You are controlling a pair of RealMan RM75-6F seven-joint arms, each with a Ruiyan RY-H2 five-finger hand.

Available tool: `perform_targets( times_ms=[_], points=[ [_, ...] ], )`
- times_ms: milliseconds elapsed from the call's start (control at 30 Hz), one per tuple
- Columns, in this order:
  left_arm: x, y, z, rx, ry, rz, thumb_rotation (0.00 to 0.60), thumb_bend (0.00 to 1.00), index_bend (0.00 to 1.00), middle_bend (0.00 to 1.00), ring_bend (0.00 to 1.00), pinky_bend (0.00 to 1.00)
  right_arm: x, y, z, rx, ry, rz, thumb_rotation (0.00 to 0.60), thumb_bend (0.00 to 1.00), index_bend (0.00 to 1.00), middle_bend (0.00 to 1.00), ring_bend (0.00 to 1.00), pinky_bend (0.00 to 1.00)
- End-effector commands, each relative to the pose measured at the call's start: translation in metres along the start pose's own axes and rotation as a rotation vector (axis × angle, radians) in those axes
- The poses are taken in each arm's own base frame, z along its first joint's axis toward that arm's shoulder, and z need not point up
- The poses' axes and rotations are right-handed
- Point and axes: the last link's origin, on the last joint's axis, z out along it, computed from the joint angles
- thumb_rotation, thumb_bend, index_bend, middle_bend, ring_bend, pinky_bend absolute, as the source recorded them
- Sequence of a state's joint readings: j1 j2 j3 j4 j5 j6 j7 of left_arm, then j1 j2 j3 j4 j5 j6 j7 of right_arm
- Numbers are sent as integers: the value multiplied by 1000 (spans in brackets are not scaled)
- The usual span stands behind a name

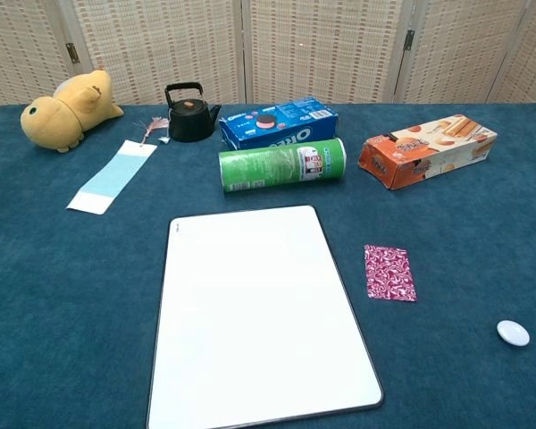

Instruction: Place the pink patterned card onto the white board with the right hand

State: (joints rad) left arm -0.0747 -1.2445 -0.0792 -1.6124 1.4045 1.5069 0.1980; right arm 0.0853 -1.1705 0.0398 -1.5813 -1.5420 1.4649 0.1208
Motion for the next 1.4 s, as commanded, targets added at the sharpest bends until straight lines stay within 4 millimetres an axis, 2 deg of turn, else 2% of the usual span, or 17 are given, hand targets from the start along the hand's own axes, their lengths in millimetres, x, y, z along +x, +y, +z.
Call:
perform_targets(
  times_ms=[33,367,500,700,1133,1400],
  points=[
    [1,-1,1,-2,1,1,600,445,259,62,104,0,0,0,-2,-5,0,1,546,332,60,72,42,0],
    [-3,1,2,-14,-11,-7,600,445,259,62,104,0,-2,-3,-5,-27,2,28,546,332,59,72,75,23],
    [-6,0,2,-15,-20,-9,600,445,259,62,104,0,-5,-9,-6,-39,-11,25,546,332,60,75,89,65],
    [-9,2,4,-25,-29,-9,600,444,261,62,104,0,-18,-23,-3,-58,-51,73,546,331,59,89,86,68],
    [-7,0,-1,-28,-25,-17,600,445,266,62,104,0,-54,-76,22,-1,-175,158,546,285,74,103,76,83],
    [-7,-1,-4,-32,-26,-24,600,444,268,62,104,0,-74,-102,43,4,-259,131,546,273,115,105,67,83]
  ],
)
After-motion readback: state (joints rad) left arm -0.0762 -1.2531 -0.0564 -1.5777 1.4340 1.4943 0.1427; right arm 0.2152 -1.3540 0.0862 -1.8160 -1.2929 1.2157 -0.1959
